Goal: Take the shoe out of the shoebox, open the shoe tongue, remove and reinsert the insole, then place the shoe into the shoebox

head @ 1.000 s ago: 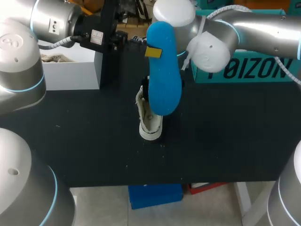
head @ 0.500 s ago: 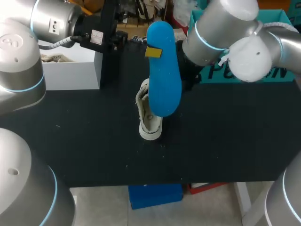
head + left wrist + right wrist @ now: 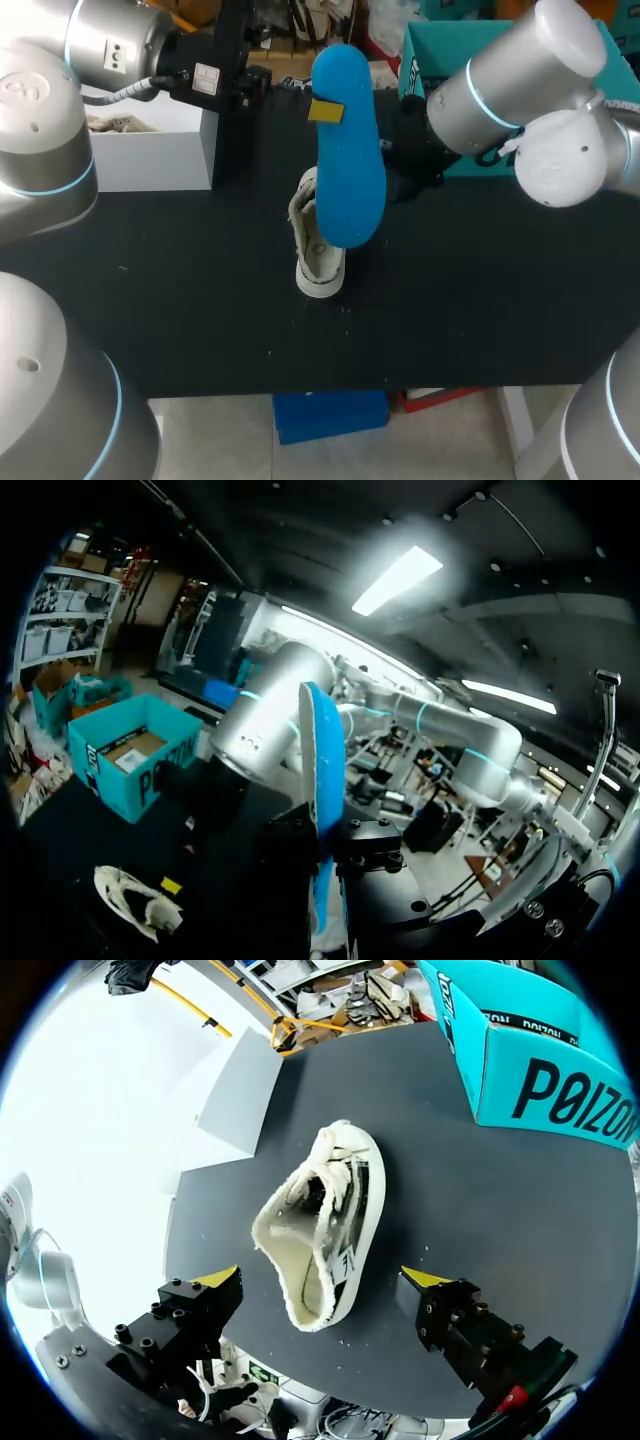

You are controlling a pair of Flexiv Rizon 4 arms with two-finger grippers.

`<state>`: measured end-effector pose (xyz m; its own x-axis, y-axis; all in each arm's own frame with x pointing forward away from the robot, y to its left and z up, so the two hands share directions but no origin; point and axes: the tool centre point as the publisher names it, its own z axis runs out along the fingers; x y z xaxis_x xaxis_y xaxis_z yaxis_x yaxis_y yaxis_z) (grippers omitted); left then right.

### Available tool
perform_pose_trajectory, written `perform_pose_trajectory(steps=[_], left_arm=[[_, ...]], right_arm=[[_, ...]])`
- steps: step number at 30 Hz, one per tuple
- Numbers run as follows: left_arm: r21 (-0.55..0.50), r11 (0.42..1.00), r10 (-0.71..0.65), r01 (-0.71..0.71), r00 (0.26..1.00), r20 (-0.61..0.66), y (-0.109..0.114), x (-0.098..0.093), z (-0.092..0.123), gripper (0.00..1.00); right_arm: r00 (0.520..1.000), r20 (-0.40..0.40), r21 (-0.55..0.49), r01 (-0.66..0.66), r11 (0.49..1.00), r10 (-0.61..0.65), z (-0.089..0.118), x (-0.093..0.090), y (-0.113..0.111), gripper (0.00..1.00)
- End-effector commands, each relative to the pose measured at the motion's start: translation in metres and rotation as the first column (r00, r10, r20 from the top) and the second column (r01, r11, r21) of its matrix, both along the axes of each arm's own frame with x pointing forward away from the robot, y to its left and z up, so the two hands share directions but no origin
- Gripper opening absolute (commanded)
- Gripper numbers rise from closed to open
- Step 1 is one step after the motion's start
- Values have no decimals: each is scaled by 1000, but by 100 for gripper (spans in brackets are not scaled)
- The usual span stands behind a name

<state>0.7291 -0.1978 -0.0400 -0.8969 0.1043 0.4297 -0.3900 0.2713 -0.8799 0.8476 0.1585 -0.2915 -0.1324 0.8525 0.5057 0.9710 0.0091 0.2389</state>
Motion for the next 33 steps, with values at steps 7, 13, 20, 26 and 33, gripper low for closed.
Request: perform_pose_trajectory(steps=[7,13,20,26,33], left_arm=[[0,1000,2,-2,1000,1,-1,0,-1,0],[0,1000,2,-2,1000,1,-1,0,-1,0],[0,1000,2,-2,1000,1,-1,0,-1,0],[0,1000,2,-2,1000,1,-1,0,-1,0],[0,1000,2,-2,1000,1,-1,0,-1,0]], right_arm=[[999,-50,314,9,950,7,14,5,-1,100],[995,-89,451,-2,893,47,17,3,5,100],[996,-74,588,-1,809,54,25,4,10,100],[999,-27,610,-6,792,29,35,7,9,100],[1000,-21,639,0,769,17,40,9,7,100]])
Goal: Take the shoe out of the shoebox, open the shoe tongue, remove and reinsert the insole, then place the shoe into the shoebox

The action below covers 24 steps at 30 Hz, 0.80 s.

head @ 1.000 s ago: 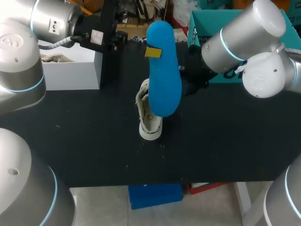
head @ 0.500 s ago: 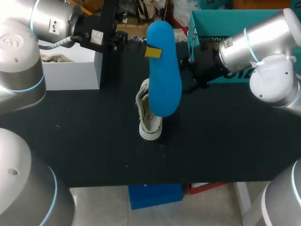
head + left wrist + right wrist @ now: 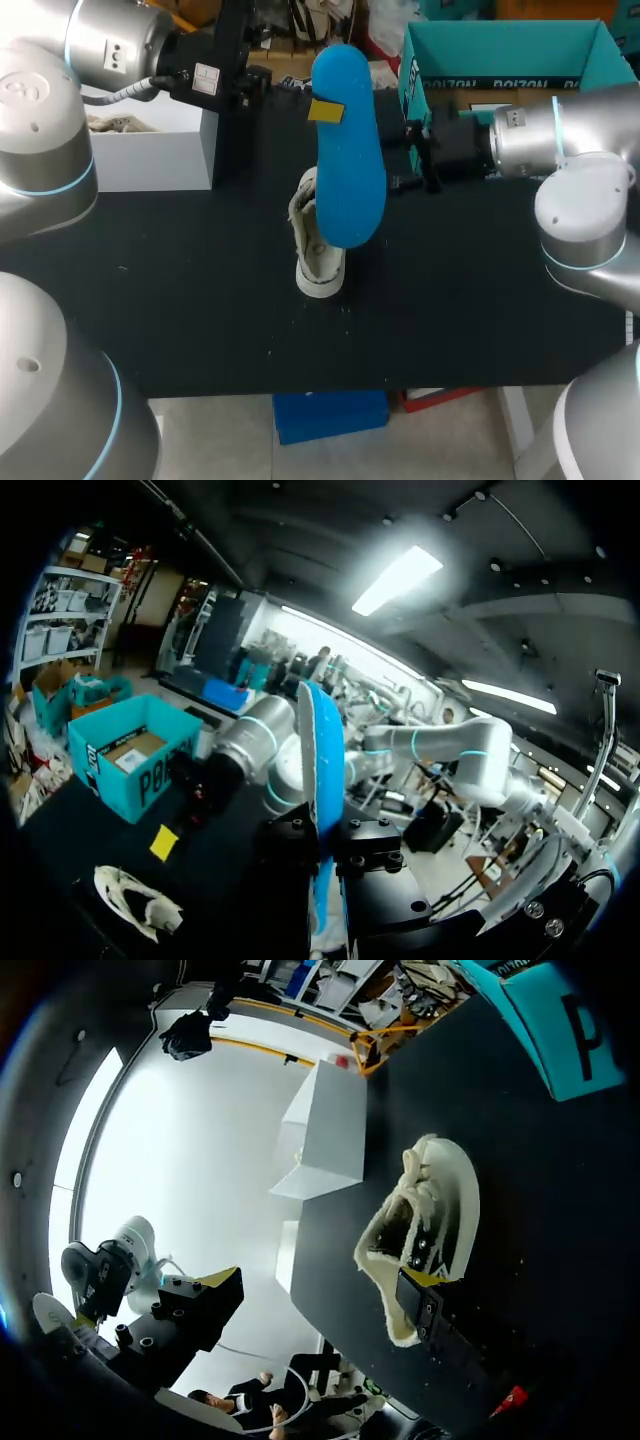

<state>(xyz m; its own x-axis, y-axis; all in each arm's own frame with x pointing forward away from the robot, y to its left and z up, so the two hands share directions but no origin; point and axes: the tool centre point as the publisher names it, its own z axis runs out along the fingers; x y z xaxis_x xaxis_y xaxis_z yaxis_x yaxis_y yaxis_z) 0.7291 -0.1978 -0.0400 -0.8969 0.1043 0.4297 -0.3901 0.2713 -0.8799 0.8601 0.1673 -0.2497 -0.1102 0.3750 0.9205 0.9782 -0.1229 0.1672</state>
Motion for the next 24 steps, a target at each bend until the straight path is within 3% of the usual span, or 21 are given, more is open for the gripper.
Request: perform_pose_trajectory(steps=[1,11,15,20,23,24], left_arm=[[0,1000,2,-2,1000,1,-1,0,-1,0],[0,1000,2,-2,1000,1,-1,0,-1,0],[0,1000,2,-2,1000,1,-1,0,-1,0],[0,1000,2,-2,1000,1,-1,0,-1,0],[1,1000,-11,11,948,317,-6,-8,3,0],[-4,1000,-12,14,930,367,-7,-11,4,0]], right_arm=[[1000,6,59,-7,998,7,-2,-4,-2,100],[1000,-12,131,-10,991,12,0,-4,-3,100],[999,-25,222,-13,975,19,4,-4,-4,100],[999,-25,222,-13,975,19,4,-4,-4,100],[999,-25,222,-13,975,19,4,-4,-4,100],[999,-25,222,-13,975,19,4,-4,-4,100]])
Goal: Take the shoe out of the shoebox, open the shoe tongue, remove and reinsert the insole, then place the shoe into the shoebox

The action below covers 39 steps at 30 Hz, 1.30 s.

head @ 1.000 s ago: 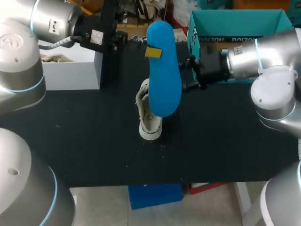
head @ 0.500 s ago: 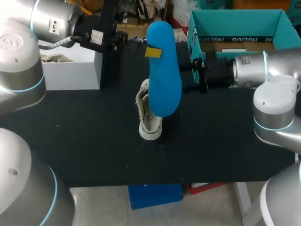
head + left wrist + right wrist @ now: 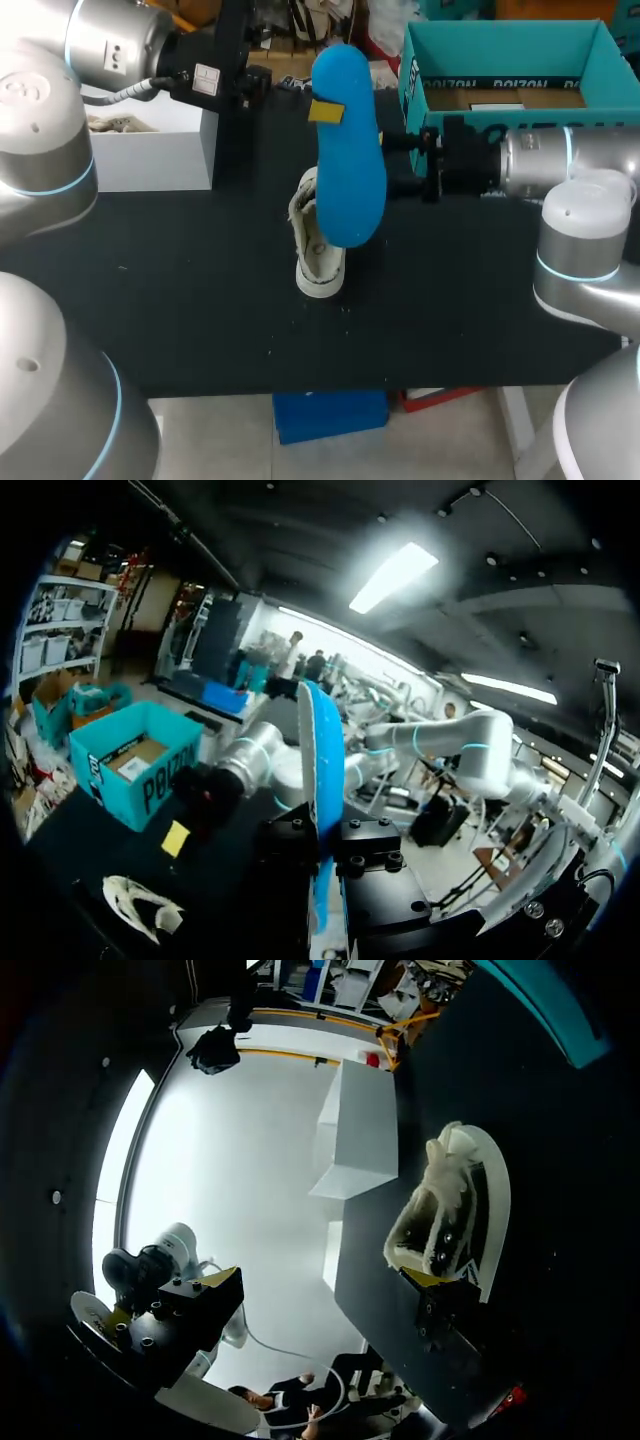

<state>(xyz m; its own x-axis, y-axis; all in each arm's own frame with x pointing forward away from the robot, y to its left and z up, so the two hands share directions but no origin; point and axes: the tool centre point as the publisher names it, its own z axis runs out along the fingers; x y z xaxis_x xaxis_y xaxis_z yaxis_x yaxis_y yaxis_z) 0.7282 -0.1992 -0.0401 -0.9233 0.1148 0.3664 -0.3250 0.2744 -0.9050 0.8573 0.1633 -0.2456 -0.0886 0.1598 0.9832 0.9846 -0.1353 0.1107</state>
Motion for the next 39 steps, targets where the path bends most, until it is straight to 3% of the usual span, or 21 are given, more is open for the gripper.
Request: perform_pose_trajectory(steps=[1,4,9,14,35,39], left_arm=[[-15,1000,-4,11,909,417,-7,-17,4,0],[-21,1000,1,15,782,623,-7,-36,1,0],[-29,999,-7,45,642,767,-5,-71,-11,0],[-72,996,22,43,687,726,1,-100,-20,0],[-72,996,22,43,687,726,1,-100,-20,0],[-34,998,3,45,562,827,-9,-124,-25,0]], right_arm=[[1000,0,0,3,1000,-3,0,-1,0,100],[1000,0,0,3,1000,-3,0,-1,0,100],[1000,0,0,3,1000,-3,0,-1,0,100],[1000,0,0,3,1000,-3,0,-1,0,100],[1000,0,0,3,1000,-3,0,-1,0,100],[1000,0,0,3,1000,-3,0,-1,0,100]])
